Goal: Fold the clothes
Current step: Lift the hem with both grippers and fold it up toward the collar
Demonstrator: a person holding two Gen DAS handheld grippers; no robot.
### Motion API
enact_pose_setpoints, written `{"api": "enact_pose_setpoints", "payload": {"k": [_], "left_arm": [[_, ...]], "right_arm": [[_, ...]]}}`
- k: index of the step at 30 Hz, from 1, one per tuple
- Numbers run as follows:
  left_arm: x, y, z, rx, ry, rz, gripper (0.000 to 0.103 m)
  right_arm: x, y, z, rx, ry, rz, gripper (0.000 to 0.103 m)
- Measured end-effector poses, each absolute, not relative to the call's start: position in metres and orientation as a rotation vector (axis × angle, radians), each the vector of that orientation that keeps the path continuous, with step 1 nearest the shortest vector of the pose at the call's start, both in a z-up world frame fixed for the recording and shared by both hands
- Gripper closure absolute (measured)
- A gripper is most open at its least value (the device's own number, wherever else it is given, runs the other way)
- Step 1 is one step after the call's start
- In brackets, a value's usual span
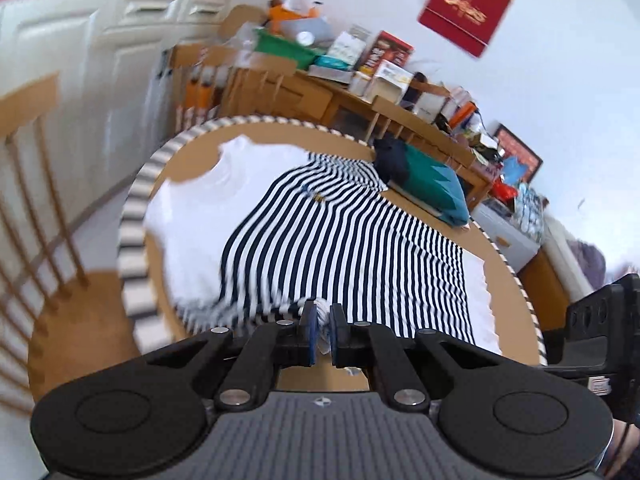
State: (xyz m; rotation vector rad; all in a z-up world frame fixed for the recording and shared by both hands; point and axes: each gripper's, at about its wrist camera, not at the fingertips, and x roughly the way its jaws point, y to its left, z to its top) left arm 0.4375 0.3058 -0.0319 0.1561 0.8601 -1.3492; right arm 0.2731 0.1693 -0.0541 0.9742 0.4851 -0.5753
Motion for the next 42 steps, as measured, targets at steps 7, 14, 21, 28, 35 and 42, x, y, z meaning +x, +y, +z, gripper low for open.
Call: {"api": "enact_pose_setpoints", "payload": {"k": [7,14,21,28,35,42], "left_arm": [[0.457,0.175,-0.057,0.335,0.874,-1.411,0.097],[0.461,0.071,-0.102,0.518,0.928,-1.447,0.097],[0.497,0.046,-0.106,0.429,0.943,-1.405,0.084],[0.531,0.117,-0.097,0.518,0.974,-1.486,0.068],[0.536,0.178,-0.126,0.671,1.062,-1.640,0.062],[0.540,0.182,-0.139,0.742,0.996,-1.753,0.086]], "right_arm": [[0.264,0.085,-0.087,1.136,0.425,-0.686,0.100],[0.254,0.024,-0.131,1.301,0.377,-0.780,0.096],[0.245,0.013,-0.133,1.241,0.368,-0.896,0.079],[0.260,0.064,-0.110,0.988,0.504,-0.800,0.074],[0.299,0.115,-0.113,0.926,0.588,-0.773,0.074],[0.330,0.131,-0.114,0.828,0.754,-0.848,0.100]]}}
